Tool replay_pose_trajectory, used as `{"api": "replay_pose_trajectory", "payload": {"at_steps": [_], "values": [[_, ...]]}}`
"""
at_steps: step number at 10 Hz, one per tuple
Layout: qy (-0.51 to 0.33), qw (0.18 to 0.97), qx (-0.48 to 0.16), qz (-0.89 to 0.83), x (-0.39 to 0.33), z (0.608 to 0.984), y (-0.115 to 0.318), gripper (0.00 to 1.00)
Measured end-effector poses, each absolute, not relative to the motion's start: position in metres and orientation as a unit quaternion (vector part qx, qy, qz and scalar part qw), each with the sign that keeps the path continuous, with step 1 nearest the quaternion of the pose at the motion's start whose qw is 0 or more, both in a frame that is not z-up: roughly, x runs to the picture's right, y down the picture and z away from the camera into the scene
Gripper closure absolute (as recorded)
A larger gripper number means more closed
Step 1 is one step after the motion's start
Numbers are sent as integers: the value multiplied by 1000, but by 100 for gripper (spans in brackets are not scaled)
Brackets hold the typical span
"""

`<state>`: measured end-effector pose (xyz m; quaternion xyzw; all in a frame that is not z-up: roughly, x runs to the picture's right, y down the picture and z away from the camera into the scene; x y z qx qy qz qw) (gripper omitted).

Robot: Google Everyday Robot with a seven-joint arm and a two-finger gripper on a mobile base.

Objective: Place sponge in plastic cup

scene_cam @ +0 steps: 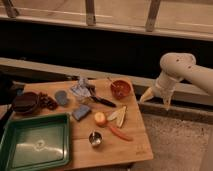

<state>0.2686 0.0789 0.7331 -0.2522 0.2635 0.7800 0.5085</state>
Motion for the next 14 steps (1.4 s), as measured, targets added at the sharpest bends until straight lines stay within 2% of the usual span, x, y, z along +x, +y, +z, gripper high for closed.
{"api": "replay_pose_trajectory", "payload": {"at_steps": [8,14], "values": [[245,528,-252,773,254,736,71,20],[204,604,-258,726,171,748,39,20]]}}
